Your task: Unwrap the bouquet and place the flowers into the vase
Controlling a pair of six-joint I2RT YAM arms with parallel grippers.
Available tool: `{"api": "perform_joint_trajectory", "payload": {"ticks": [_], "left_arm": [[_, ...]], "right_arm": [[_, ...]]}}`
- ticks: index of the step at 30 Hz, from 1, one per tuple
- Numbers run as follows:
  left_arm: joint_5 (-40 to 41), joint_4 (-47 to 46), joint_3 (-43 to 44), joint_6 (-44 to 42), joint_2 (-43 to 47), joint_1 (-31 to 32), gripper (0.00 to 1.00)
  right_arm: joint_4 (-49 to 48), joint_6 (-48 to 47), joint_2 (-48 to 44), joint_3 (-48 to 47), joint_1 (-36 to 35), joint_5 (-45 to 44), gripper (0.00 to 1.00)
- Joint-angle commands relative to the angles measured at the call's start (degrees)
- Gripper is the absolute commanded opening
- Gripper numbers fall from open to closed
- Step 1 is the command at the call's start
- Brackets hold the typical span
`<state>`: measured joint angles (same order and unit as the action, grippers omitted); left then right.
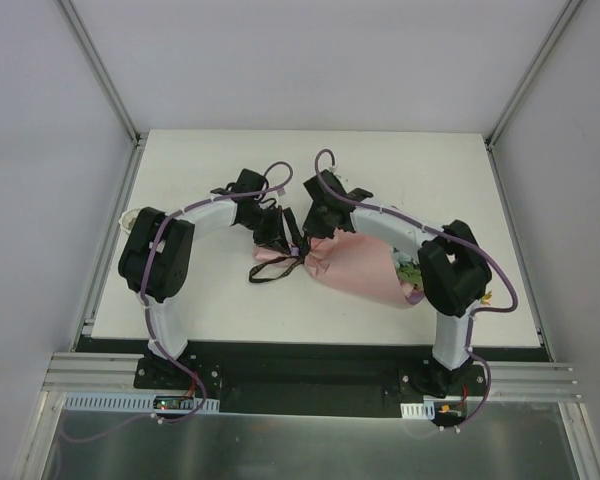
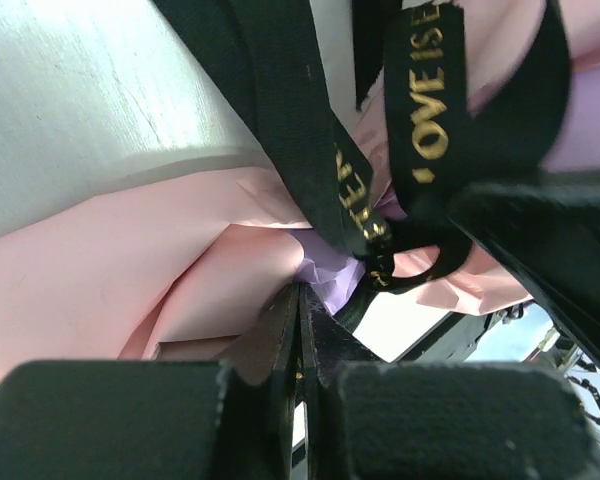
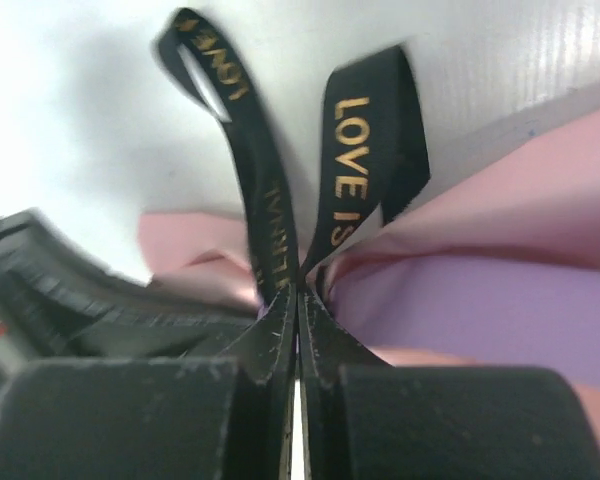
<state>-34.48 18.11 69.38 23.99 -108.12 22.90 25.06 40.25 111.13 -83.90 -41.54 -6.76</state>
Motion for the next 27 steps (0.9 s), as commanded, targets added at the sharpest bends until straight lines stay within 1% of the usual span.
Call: {"api": "perform_joint_trajectory", "payload": {"ticks": [1,4,6,7,10,17,19,22,27], "left_arm": [[1.87,1.84,1.63,-0.35,-1.66,0.22,0.0],[2.13,2.02,1.72,-0.61,-2.18,0.22,0.0],[2.31,2.28,1.81,-0.78,-2.54,0.22,0.0],[2.31,2.37,1.89,-0.78,-2.89,0.22,0.0],[2.31,2.54,1.98,-0.87,-3.33,0.22,0.0],[2.57,2.9,2.51,-0.96,-3.68,0.22,0.0],[2.58,2.98,2.6,-1.05,-3.94,0.22,0.0],[2.66,3.07,2.6,-1.14,-4.03,0.22,0.0],[2.75,3.16,2.77,-1.22,-4.3,0.22,0.0]], "right_arm": [[-8.77,-2.37,-9.7,3.12,-0.21,1.58,0.01],[-14.84,-1.93,-12.6,6.2,-0.21,5.25,0.01],[-16.96,-1.32,-14.26,7.69,-0.21,6.23,0.01],[-19.06,-1.23,-14.97,8.48,-0.3,8.85,0.01],[-22.15,-1.4,-19.1,11.02,-0.47,9.14,0.01],[-23.13,-6.31,-32.09,14.37,-1.0,5.18,0.01],[-23.04,-7.55,-34.13,14.46,-1.0,4.57,0.01],[-22.6,-10.97,-37.65,13.59,-1.0,3.96,0.01],[-21.63,-16.33,-42.4,9.47,-0.91,4.21,0.01]]}}
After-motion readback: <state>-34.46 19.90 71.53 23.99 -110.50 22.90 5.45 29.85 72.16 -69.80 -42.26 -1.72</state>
